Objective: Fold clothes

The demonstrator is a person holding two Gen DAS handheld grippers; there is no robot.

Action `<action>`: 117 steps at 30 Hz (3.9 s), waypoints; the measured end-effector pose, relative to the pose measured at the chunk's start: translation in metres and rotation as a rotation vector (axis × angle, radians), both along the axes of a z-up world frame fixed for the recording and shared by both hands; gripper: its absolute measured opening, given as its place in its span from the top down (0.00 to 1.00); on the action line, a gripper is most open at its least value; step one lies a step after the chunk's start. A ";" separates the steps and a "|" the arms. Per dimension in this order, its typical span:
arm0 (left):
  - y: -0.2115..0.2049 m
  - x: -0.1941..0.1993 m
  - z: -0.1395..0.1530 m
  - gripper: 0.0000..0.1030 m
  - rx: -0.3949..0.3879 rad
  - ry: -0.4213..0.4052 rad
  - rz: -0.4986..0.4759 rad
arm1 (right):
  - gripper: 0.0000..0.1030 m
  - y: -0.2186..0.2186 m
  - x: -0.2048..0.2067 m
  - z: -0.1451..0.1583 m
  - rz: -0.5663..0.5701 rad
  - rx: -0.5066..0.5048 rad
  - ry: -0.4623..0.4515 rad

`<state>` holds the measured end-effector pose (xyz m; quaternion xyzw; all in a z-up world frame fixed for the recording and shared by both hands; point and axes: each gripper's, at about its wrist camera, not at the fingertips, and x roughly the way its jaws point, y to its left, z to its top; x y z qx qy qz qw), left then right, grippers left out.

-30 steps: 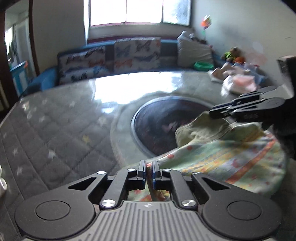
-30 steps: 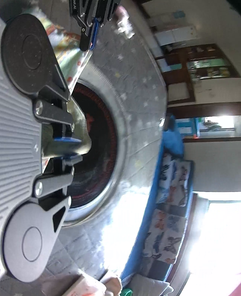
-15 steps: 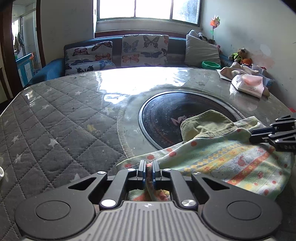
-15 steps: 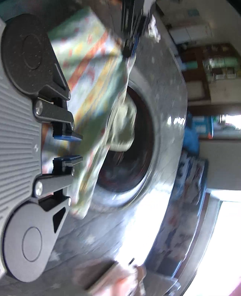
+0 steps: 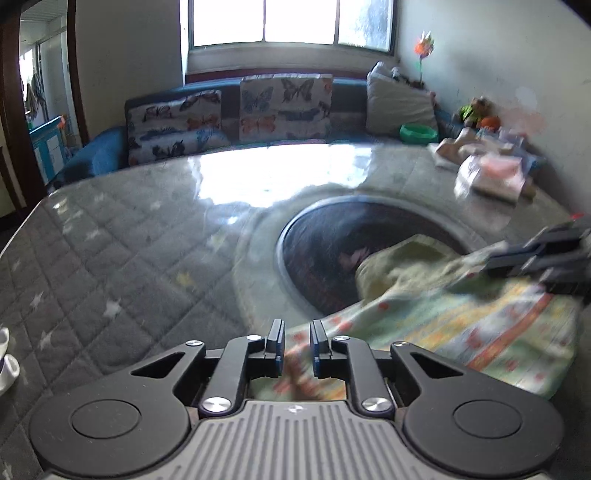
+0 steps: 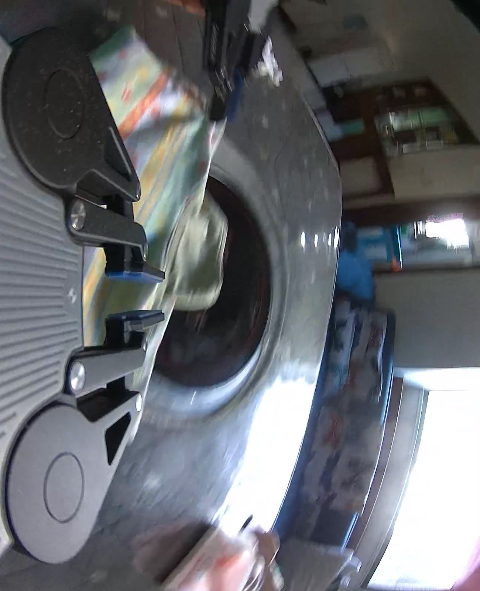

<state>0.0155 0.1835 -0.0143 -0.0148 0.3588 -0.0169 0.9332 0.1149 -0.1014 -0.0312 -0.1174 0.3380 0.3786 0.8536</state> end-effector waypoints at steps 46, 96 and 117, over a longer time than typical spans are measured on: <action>-0.063 -0.069 -0.007 0.83 -0.119 0.036 -0.193 | 0.80 -0.015 -0.113 -0.009 0.116 -0.052 -0.029; -0.022 -0.055 -0.005 0.00 -0.040 0.085 0.113 | 0.03 -0.042 -0.069 0.002 -0.147 0.104 -0.082; 0.020 -0.051 -0.001 0.00 -0.030 0.075 0.262 | 0.03 0.032 -0.109 0.001 0.063 0.032 -0.103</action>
